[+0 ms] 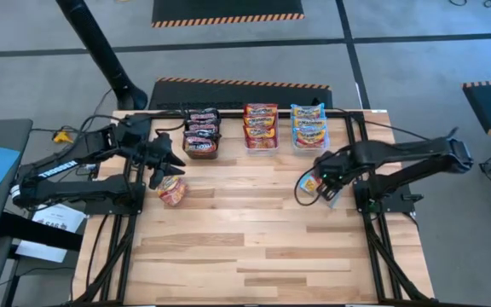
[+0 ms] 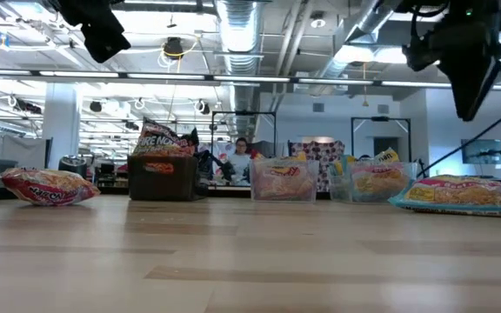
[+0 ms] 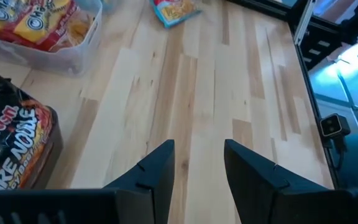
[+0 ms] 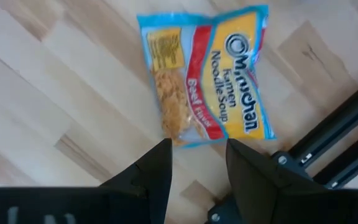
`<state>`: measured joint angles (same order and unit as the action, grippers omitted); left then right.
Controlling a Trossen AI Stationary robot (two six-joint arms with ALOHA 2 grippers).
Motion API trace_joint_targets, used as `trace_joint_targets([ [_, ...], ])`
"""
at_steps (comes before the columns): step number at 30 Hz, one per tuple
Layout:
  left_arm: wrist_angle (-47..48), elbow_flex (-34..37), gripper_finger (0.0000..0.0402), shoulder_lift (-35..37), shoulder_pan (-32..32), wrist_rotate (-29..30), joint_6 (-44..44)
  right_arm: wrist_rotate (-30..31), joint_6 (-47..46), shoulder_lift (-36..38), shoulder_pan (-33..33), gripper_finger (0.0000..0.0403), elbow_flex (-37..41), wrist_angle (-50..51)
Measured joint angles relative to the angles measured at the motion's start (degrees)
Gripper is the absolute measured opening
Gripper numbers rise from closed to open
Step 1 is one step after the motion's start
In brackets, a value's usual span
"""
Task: Sort Maruchan noodles
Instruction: Put the light blue noodle pack into the right transparent bin
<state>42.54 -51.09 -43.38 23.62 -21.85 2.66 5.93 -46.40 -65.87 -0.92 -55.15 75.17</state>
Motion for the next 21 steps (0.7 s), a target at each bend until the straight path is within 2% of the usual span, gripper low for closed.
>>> trace_joint_targets([
  [8,-0.1,0.0,0.0125,0.0,0.0,0.0,0.0,-0.1,6.5,3.8,5.8,0.018,0.0,-0.6],
  [16,-0.1,0.0,0.0125,0.0,0.0,0.0,0.0,-7.2,12.8,1.1,10.9,0.0217,0.0,-2.3],
  [21,-0.1,0.0,0.0125,0.0,0.0,0.0,0.0,-8.2,16.7,-1.9,11.2,0.0226,0.0,-2.6],
])
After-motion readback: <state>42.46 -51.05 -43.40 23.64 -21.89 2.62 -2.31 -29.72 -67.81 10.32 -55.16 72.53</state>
